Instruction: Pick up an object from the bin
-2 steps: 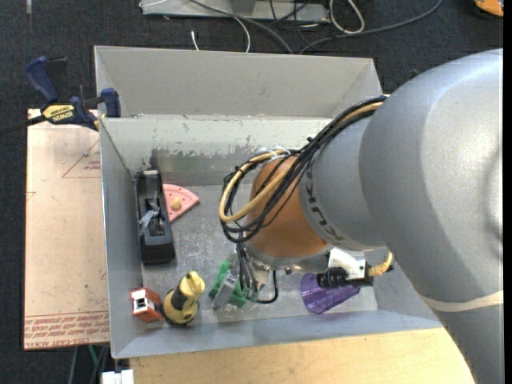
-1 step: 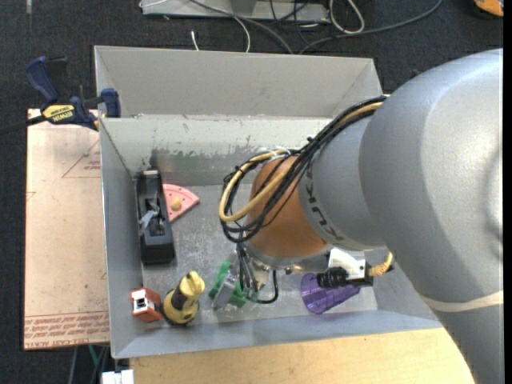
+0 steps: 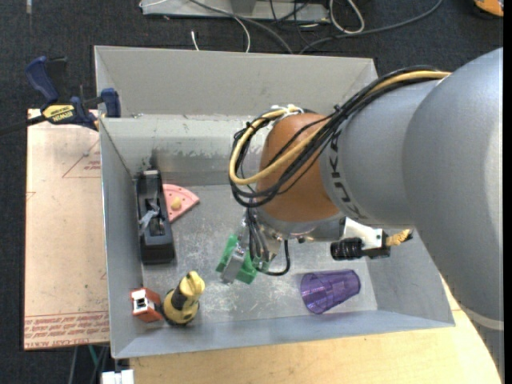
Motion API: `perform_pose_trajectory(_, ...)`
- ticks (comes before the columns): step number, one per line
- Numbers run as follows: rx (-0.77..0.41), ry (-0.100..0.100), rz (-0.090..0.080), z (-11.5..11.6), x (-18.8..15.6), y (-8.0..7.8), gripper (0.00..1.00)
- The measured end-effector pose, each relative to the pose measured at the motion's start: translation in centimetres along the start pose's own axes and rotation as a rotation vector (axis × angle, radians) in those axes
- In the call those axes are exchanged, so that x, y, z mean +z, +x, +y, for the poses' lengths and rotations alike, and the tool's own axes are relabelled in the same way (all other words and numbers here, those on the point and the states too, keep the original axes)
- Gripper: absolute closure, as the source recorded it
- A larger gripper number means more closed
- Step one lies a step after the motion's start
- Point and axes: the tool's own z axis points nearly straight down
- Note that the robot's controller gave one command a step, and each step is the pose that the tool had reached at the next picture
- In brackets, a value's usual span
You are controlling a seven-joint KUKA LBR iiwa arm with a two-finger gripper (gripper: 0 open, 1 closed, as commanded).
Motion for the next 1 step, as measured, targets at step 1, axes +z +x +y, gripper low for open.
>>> perform_pose_trajectory(1,-0.018,0.005,0.005,2.37,-8.30,1.70,1.00)
